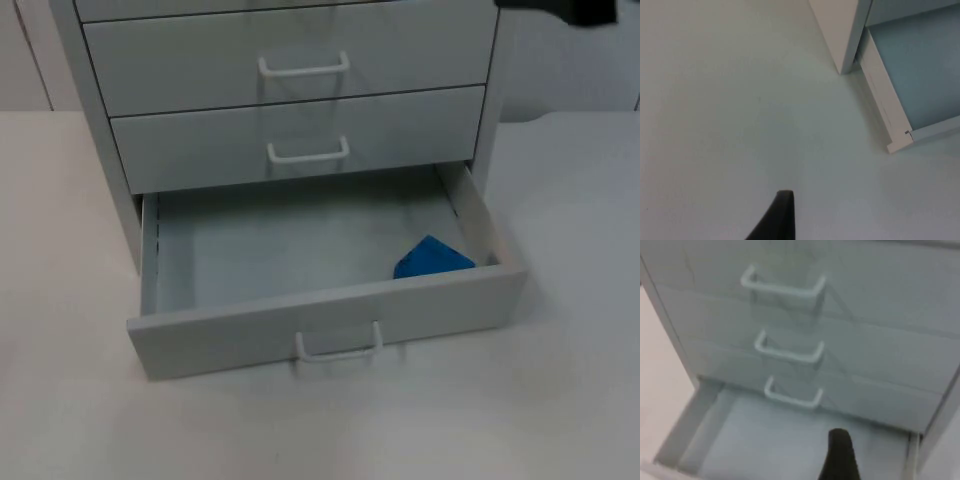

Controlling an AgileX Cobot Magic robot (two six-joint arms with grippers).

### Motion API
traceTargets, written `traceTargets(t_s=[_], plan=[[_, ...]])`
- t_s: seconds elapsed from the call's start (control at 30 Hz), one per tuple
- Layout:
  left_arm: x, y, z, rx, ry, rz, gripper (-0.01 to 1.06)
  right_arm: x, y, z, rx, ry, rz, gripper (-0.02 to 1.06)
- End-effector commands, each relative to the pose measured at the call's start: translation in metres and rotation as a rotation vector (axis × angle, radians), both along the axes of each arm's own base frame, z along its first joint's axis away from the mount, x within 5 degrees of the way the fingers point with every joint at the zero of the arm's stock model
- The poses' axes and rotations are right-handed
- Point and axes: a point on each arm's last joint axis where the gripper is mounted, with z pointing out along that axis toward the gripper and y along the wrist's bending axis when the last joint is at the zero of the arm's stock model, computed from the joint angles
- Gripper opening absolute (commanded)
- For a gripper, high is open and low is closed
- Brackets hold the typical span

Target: Open the drawer with the left hand, place the block into the drawer with the right hand, then close the drawer with the left hand.

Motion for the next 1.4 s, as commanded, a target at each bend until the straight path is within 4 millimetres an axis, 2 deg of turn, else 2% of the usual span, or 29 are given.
traceTargets(t_s=[0.0,0.17,0.33,0.7,0.83,1.0,1.03,1.23,1.27,1.37], plan=[[-0.001,0.0,0.0,-0.012,-0.01,0.004,1.05,-0.009,-0.011,-0.007,-0.061,0.038,-0.028,0.55],[-0.001,0.0,0.0,-0.012,-0.01,0.004,1.05,-0.018,-0.022,-0.02,-0.235,0.183,-0.04,0.54],[-0.001,0.0,0.0,-0.012,-0.01,0.004,1.05,-0.03,-0.023,-0.032,-0.305,0.342,0.03,0.54],[-0.001,0.0,0.0,-0.012,-0.01,0.004,1.05,-0.033,-0.022,-0.033,-0.306,0.373,0.051,0.54],[-0.001,0.0,-0.001,-0.012,-0.008,0.003,1.05,-0.028,-0.028,-0.034,-0.317,0.37,0.03,0.54],[-0.001,0.0,-0.001,-0.012,-0.008,0.003,1.05,-0.008,-0.061,-0.034,-0.301,0.407,-0.132,0.54],[-0.001,0.0,-0.001,-0.012,-0.008,0.003,1.05,-0.008,-0.061,-0.034,-0.301,0.407,-0.132,0.54],[-0.001,-0.001,-0.001,-0.014,-0.008,0.003,1.05,0.011,-0.113,-0.036,-0.218,0.473,-0.379,0.54],[-0.001,-0.001,-0.001,-0.014,-0.008,0.003,1.05,0.011,-0.113,-0.036,-0.218,0.473,-0.379,0.54],[-0.001,-0.001,0.0,-0.018,-0.008,0.003,1.05,0.013,-0.137,-0.035,-0.178,0.503,-0.463,0.54]])
